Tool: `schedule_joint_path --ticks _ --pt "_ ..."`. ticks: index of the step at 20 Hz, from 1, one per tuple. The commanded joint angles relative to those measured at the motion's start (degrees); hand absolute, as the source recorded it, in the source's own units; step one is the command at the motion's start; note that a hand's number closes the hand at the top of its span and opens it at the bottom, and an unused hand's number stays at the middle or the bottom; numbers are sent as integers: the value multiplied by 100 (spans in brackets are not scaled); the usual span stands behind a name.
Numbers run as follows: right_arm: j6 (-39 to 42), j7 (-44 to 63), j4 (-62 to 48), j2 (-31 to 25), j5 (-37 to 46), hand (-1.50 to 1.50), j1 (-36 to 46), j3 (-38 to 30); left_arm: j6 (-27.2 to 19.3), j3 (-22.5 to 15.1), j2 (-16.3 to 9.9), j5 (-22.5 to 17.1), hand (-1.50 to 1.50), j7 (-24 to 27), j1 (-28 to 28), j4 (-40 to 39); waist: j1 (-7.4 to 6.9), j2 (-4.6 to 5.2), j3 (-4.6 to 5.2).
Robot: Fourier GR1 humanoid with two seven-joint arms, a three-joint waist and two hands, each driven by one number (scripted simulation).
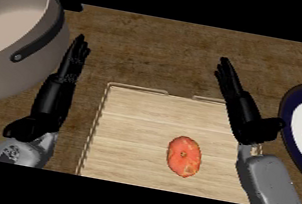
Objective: Pick the squash from the tray and place it in the plate
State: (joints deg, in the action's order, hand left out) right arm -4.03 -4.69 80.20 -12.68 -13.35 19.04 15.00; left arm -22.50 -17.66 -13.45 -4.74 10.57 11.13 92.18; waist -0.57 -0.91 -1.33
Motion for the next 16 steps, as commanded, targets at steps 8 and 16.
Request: schedule_joint_path --ticks 8,16 --pt "2426 -445 775 -1453 1348 150 2093 1195 393 93 -331 -353 0 -1112 -424 -843 -401 -92 198" --pt "4273 -2976 -1612 -1223 1001 -150 1170 1239 1053 742 -723 -907 0 -1540 -18 -1453 -94 178 123"
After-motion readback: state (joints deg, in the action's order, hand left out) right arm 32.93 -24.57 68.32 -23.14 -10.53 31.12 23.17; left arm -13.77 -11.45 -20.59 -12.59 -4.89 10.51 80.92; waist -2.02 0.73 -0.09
